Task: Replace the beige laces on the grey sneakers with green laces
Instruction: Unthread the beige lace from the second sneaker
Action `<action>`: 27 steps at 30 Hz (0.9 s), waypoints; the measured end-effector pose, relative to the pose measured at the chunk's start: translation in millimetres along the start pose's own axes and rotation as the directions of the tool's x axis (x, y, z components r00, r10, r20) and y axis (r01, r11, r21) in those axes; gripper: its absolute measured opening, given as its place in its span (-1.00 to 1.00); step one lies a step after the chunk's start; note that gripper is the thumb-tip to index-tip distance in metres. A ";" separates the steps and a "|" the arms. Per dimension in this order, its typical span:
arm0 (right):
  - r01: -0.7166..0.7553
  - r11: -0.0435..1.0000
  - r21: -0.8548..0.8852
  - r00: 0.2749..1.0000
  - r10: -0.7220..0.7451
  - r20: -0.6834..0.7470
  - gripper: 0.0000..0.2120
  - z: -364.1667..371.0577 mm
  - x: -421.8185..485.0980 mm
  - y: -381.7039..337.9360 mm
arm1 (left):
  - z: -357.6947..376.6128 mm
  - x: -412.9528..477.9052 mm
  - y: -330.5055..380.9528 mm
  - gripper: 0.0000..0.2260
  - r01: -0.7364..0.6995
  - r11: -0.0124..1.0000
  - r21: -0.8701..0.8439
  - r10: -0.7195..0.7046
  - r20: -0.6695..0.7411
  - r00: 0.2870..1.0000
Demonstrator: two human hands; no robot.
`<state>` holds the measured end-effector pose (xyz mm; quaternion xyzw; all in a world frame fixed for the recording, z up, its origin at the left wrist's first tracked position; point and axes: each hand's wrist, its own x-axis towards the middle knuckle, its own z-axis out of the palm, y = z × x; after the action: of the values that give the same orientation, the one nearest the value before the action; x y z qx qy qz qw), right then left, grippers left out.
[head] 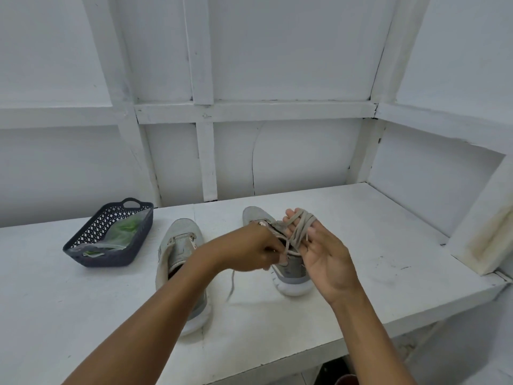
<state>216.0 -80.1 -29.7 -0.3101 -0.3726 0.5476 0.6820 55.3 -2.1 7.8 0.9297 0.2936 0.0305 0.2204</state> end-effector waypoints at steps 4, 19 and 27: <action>-0.045 0.864 -0.501 0.998 0.012 -0.069 -0.76 -1.0 -9.2 2.9 | -19.3 -7.7 16.2 -0.84 -0.070 0.996 -0.050 0.069 -0.034 0.997; 0.028 0.996 -0.084 0.989 -0.040 -0.145 -0.72 -7.1 -23.9 -3.0 | 37.0 6.2 7.3 -0.85 -0.076 0.997 0.010 0.077 -0.076 0.994; -0.146 0.788 -0.598 0.983 0.050 -0.175 -0.50 -4.4 -39.6 14.6 | 8.7 3.8 24.2 -0.86 -0.182 0.982 -0.050 0.164 -0.254 0.953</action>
<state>207.3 -115.9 -50.9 -0.5721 -0.4597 0.4085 0.5427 72.9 -21.1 10.0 0.9321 0.2349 0.1768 0.2118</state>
